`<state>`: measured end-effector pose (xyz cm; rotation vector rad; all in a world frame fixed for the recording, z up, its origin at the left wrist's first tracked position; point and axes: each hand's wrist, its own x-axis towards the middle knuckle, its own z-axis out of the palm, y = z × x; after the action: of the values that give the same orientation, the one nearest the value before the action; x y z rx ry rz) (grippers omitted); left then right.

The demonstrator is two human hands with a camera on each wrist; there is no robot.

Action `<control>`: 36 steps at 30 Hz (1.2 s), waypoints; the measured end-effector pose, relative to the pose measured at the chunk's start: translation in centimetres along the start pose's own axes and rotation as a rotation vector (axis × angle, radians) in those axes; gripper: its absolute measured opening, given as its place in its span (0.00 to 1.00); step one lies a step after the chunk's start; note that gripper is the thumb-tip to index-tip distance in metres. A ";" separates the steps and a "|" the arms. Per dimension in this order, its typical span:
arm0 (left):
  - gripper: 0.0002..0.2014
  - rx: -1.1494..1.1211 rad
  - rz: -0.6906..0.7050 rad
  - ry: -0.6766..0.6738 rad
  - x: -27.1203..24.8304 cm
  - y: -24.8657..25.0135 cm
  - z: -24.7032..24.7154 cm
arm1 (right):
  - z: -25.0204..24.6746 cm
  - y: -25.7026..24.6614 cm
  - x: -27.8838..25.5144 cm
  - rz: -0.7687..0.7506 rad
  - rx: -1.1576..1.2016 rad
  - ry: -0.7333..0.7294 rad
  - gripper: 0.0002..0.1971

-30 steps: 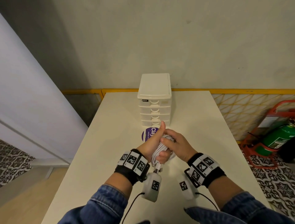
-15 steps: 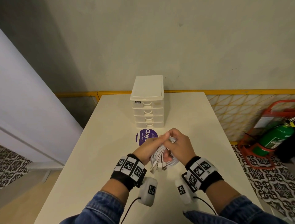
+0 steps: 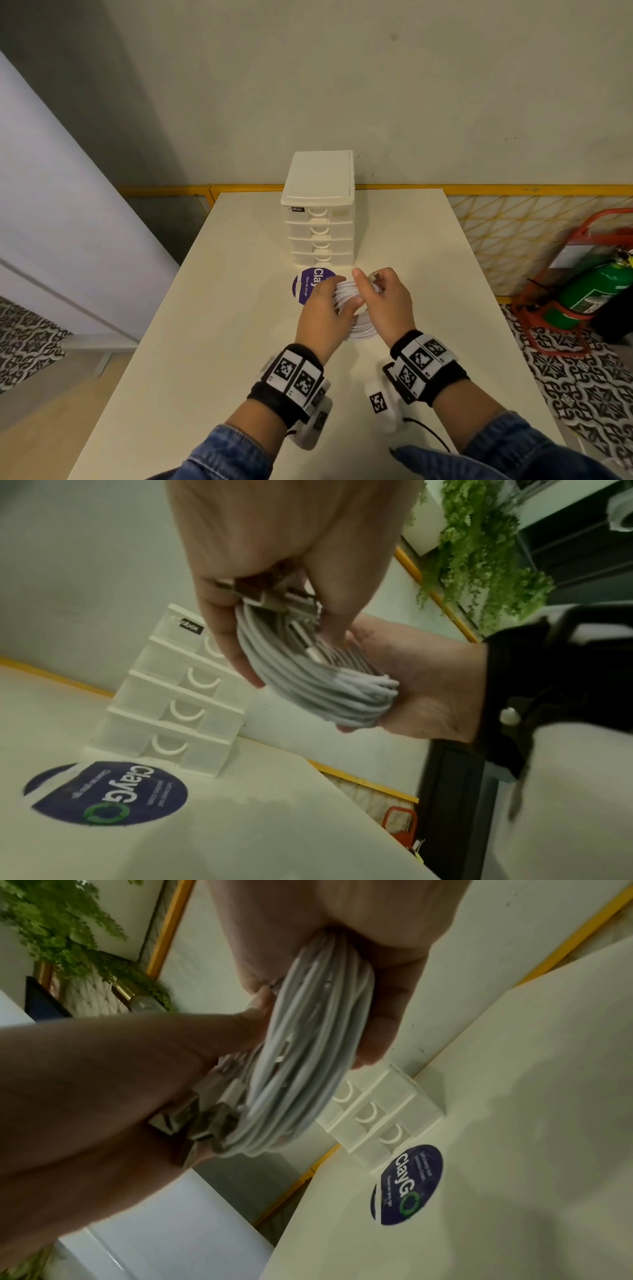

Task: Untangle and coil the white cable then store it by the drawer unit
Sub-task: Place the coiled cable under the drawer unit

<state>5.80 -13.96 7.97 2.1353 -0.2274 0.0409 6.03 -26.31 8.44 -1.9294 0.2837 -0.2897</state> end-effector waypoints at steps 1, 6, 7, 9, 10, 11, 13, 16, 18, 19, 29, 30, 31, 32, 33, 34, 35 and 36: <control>0.25 -0.016 0.012 -0.015 0.4 -0.3 -0.3 | 0.4 -0.2 0.3 -0.003 -0.007 -0.003 0.20; 0.27 -0.131 0.017 -0.017 2.6 -2.1 -3.2 | 2.8 -1.4 1.2 0.039 0.024 -0.041 0.20; 0.26 -0.162 0.021 -0.020 3.0 -2.4 -3.6 | 3.4 -1.5 1.3 0.044 0.037 -0.045 0.19; 0.25 -0.207 0.050 -0.034 3.5 -3.1 -4.4 | 4.4 -1.8 1.5 0.042 0.049 -0.051 0.18; 0.25 -0.213 0.071 -0.035 3.8 -3.5 -4.8 | 4.9 -2.0 1.7 0.036 0.058 -0.053 0.18; 0.25 -0.209 0.087 -0.032 4.1 -3.9 -5.2 | 5.4 -2.2 1.8 0.035 0.074 -0.057 0.17; 0.23 -0.186 0.118 -0.018 4.6 -4.7 -5.9 | 6.5 -2.5 2.1 0.040 0.113 -0.060 0.16; 0.22 -0.132 0.142 -0.025 5.8 -5.9 -7.3 | 8.5 -2.9 2.6 0.069 0.172 -0.082 0.15; 0.20 -0.107 0.142 -0.047 6.6 -6.5 -8.2 | 9.5 -3.2 3.0 0.106 0.197 -0.117 0.18; 0.20 -0.097 0.146 -0.058 7.0 -6.7 -8.7 | 9.8 -3.4 3.4 0.119 0.206 -0.150 0.21; 0.14 -0.265 0.084 0.001 13.2 -5.5 -13.3 | 10.3 0.2 9.3 0.443 0.271 -0.188 0.18; 0.14 -0.288 0.097 0.022 14.1 -4.8 -13.6 | 10.6 0.9 9.7 0.508 0.283 -0.189 0.15; 0.14 -0.313 0.110 0.041 15.2 -4.2 -13.9 | 11.0 1.3 10.1 0.565 0.291 -0.197 0.12; 0.13 -0.330 0.121 0.054 16.3 -3.5 -14.1 | 11.6 1.9 10.5 0.611 0.294 -0.210 0.10; 0.13 -0.340 0.129 0.061 17.5 -2.9 -14.2 | 12.2 2.1 10.9 0.648 0.293 -0.230 0.09; 0.13 -0.345 0.134 0.061 18.7 -2.3 -14.2 | 12.8 2.3 11.4 0.681 0.289 -0.253 0.10; 0.13 -0.354 0.136 0.054 19.9 -1.8 -14.1 | 13.3 2.4 11.8 0.708 0.289 -0.278 0.11; 0.13 -0.361 0.134 0.037 21.0 -1.5 -13.8 | 13.7 2.5 12.2 0.729 0.299 -0.297 0.11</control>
<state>27.53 -4.74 16.75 1.7567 -0.3297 0.1095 21.93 -19.34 1.99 -1.4339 0.6747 0.4124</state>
